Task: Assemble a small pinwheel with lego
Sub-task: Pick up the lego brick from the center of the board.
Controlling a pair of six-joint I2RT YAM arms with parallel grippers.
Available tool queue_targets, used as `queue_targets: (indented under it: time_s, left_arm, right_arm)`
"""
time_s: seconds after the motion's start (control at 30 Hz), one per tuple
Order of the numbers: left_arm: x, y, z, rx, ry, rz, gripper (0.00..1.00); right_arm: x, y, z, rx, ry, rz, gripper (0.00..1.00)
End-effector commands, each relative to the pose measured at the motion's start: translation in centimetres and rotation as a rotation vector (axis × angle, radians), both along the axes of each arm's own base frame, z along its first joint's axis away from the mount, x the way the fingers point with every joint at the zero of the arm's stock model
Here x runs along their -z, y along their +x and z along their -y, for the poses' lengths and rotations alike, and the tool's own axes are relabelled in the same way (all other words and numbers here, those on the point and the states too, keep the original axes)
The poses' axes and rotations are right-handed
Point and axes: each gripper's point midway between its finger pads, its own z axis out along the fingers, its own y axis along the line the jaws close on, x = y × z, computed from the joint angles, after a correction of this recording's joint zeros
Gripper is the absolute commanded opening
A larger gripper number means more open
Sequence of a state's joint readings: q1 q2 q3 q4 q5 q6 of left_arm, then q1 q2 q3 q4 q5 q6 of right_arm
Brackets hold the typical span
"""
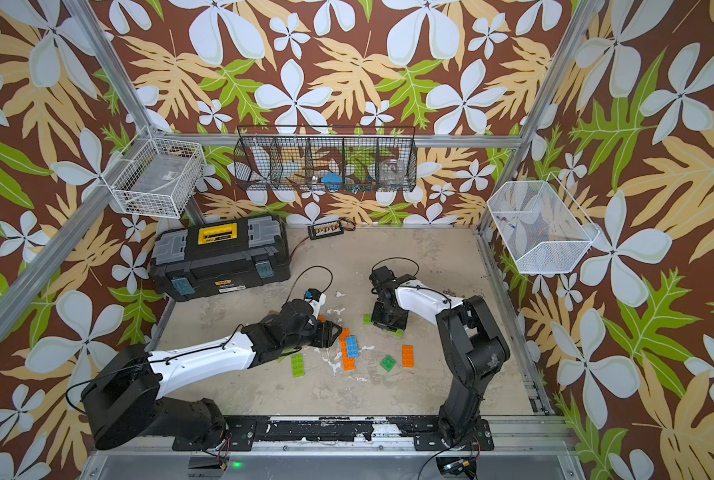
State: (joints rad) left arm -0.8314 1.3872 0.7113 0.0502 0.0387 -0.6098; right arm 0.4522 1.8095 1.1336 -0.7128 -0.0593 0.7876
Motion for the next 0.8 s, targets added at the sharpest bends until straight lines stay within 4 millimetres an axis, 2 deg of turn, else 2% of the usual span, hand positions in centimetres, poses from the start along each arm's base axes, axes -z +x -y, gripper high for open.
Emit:
queue_targets:
  time_s: [0.0, 0.23, 0.5, 0.77]
  left_arm:
    - [-0.2, -0.1, 0.1, 0.003, -0.014, -0.001, 0.65]
    - [0.1, -0.4, -0.3, 0.004, -0.011, -0.005, 0.65]
    - [0.4, -0.7, -0.7, -0.009, -0.015, -0.014, 0.65]
    - [0.7, -2.1, -0.8, -0.01, -0.087, -0.067, 0.65]
  right_arm:
    - [1.6, -0.6, 2.3, 0.001, -0.124, -0.03, 0.19]
    - [2.2, -1.0, 2.4, -0.016, -0.138, -0.05, 0.17]
    - [2.4, -2.2, 2.2, -0.065, -0.167, -0.067, 0.14]
    - [1.1, -3.7, 2.5, -0.097, -0.16, -0.042, 0.12]
